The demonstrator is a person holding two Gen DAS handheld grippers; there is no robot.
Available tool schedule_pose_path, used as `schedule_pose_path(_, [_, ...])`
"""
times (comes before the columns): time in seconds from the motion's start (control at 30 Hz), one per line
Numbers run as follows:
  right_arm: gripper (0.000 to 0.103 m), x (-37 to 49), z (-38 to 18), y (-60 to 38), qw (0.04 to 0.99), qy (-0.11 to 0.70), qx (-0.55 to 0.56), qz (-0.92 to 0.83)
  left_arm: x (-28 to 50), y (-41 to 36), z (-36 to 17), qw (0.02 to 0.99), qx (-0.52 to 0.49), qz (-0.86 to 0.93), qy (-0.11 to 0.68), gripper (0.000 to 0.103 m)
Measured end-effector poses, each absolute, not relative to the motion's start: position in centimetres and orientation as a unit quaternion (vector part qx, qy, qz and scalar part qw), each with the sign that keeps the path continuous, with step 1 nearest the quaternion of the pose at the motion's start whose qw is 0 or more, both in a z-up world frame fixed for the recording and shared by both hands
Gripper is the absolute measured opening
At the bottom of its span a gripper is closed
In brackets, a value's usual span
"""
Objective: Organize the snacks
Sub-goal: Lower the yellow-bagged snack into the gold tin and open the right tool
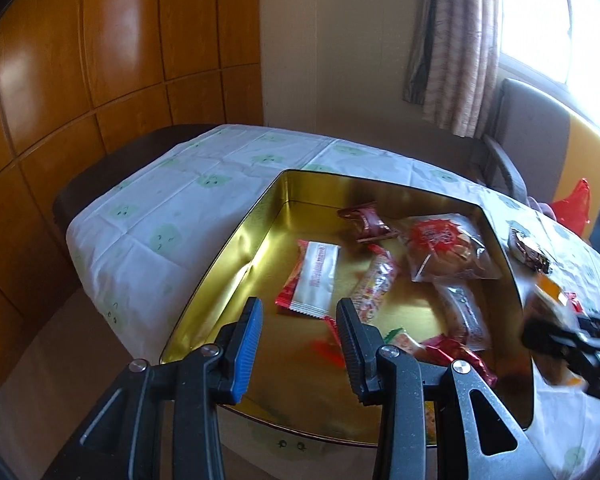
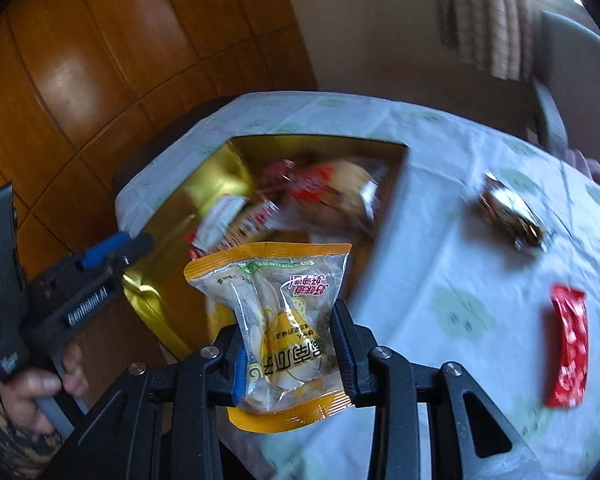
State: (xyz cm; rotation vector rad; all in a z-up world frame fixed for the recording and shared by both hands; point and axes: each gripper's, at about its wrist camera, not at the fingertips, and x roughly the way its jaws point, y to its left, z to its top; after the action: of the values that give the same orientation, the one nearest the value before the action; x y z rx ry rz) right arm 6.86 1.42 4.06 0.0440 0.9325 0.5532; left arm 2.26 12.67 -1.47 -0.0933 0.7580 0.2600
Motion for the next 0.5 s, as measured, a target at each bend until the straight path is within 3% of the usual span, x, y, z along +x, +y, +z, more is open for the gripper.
schedule_pose_path(0.27, [0.041,11.5,1.8,7.0,0.832,0.478,0.021,0.28,2.6,12.7,-2.3,0.916,-0.048,0.112,0.382,0.039])
schedule_pose_path(0.4, [0.054,11.0,1.6,6.6,0.832,0.471,0.034,0.291,2.7,12.4,-2.6,0.915,-0.048,0.105,0.387,0.039])
schedule_pose_path(0.5, [0.054,10.1,2.1,5.7,0.84,0.459,0.034,0.288,2.7,12.1,-2.5,0.916,-0.045,0.101,0.385,0.039])
